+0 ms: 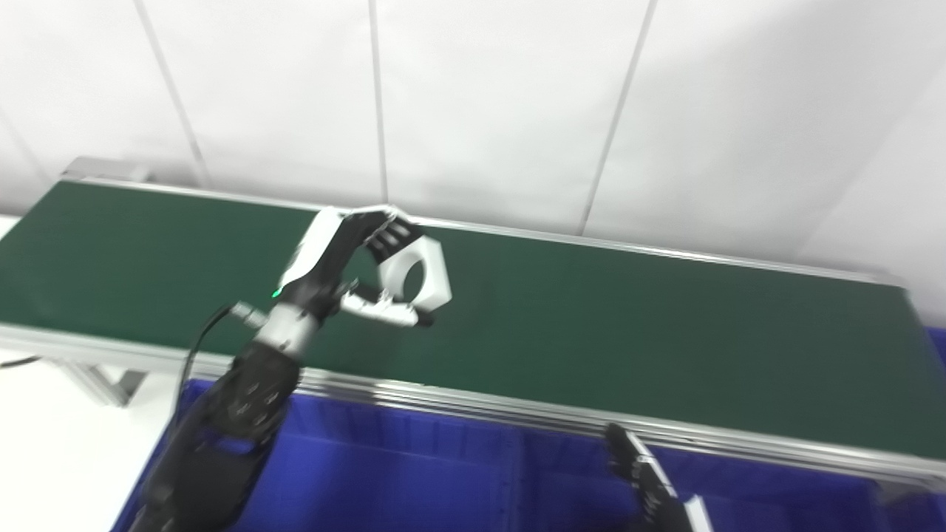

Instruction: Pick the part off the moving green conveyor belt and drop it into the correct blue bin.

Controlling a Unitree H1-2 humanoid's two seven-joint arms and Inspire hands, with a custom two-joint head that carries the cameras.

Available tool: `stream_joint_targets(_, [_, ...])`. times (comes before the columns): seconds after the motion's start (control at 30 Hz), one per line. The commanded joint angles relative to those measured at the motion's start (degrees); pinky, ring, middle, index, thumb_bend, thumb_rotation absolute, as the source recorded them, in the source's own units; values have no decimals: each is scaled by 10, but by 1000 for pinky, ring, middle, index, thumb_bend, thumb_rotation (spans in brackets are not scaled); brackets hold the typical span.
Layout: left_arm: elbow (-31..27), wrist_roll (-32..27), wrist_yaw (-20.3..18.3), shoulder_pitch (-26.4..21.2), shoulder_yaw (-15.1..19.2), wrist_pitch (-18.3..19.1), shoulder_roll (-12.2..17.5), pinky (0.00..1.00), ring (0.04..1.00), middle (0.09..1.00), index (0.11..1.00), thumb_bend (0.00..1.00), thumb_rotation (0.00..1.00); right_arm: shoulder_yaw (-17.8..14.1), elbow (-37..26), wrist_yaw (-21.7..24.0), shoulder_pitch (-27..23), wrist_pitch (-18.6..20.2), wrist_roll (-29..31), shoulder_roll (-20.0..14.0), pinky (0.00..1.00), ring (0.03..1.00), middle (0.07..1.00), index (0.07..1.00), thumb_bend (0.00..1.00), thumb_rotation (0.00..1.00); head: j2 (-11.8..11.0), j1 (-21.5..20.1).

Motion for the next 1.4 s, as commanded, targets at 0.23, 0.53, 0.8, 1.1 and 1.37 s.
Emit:
stream_joint_targets(0.23, [-63, -31, -39, 84, -15, -44, 0, 359, 400, 481, 546, 494, 0, 6, -40, 2, 0, 37, -5, 17, 909, 942, 941, 931, 948, 496, 29, -45])
stream_joint_targets(0.53, [-15, 7, -53, 146, -46, -101, 8, 362, 392, 477, 553, 493, 0, 9, -59, 3, 0, 64, -2, 22, 917, 956, 949, 931, 974, 498, 59, -68])
stream_joint_targets(0.8, [-6, 71, -86, 171, -81, -68, 20, 362, 377, 474, 556, 491, 0, 10, -72, 3, 4, 78, -7, 21, 923, 961, 946, 931, 975, 508, 61, -55])
stream_joint_targets(1.1, [25, 157, -86, 164, -101, 2, 10, 396, 382, 476, 551, 493, 0, 9, -73, 0, 7, 75, -14, 19, 912, 946, 937, 927, 982, 519, 53, -42])
stream_joint_targets(1.37, [29, 234, -89, 161, -113, 96, -11, 552, 552, 636, 643, 571, 0, 9, -74, 1, 11, 71, -11, 15, 914, 944, 930, 927, 970, 513, 42, -22])
